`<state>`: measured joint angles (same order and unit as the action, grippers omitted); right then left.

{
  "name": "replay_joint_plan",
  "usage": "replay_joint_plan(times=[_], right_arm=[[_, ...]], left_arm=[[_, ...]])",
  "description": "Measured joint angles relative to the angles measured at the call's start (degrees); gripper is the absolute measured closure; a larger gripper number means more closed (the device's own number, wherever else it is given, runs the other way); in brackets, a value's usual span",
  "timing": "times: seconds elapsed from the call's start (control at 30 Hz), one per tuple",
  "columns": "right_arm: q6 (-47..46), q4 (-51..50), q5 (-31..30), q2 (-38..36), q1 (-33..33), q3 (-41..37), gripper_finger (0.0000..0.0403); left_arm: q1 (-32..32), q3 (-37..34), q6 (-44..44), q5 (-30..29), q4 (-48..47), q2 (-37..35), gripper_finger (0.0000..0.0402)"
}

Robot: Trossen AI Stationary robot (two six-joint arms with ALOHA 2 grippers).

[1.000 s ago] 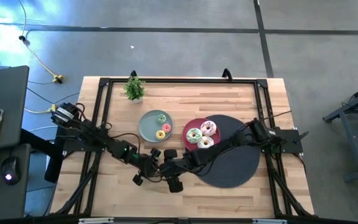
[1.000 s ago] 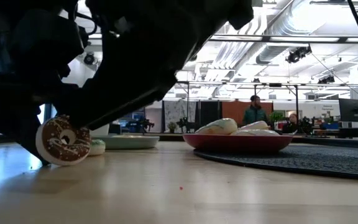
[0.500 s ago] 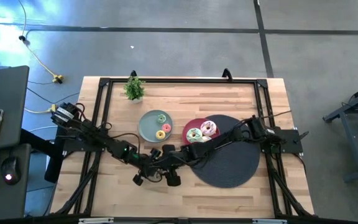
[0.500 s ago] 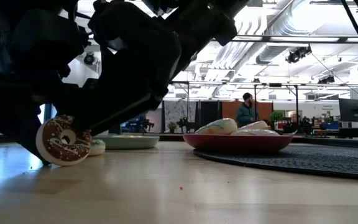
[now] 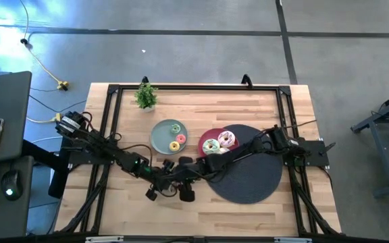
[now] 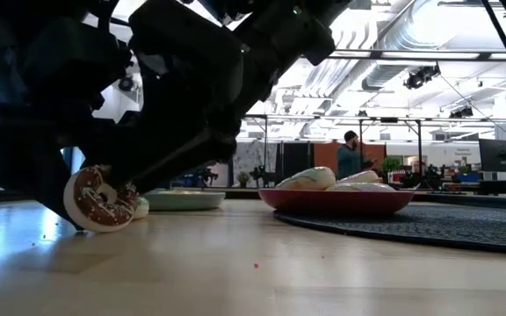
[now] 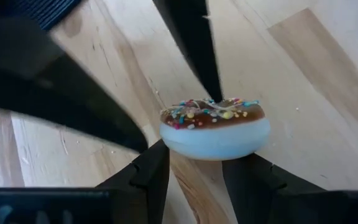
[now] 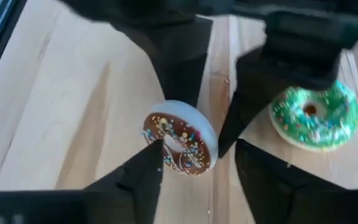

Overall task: Pick & Place donuts
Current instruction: Put the small brown donut on the blue plate

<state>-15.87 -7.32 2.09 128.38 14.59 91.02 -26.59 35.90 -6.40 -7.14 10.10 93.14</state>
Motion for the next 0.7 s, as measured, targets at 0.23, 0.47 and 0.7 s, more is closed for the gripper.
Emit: replay_joint_plan(times=[0.23, 0.47, 0.7], right_arm=[[-2.3, -2.1, 0.0, 0.0, 0.5, 0.0, 0.0331], [-6.5, -1.8, -0.3, 0.0, 0.6, 0.0, 0.0397], [-11.1, -4.7, 0.1, -1.2, 0.8, 0.0, 0.0399]], left_arm=[[0.0, 0.0, 1.8, 0.2, -0.8, -0.1, 0.0264], [0.0, 0.0, 2.4, 0.3, -0.8, -0.1, 0.0264], [-0.6, 0.0, 3.8, -1.5, -5.0, -3.1, 0.0264]])
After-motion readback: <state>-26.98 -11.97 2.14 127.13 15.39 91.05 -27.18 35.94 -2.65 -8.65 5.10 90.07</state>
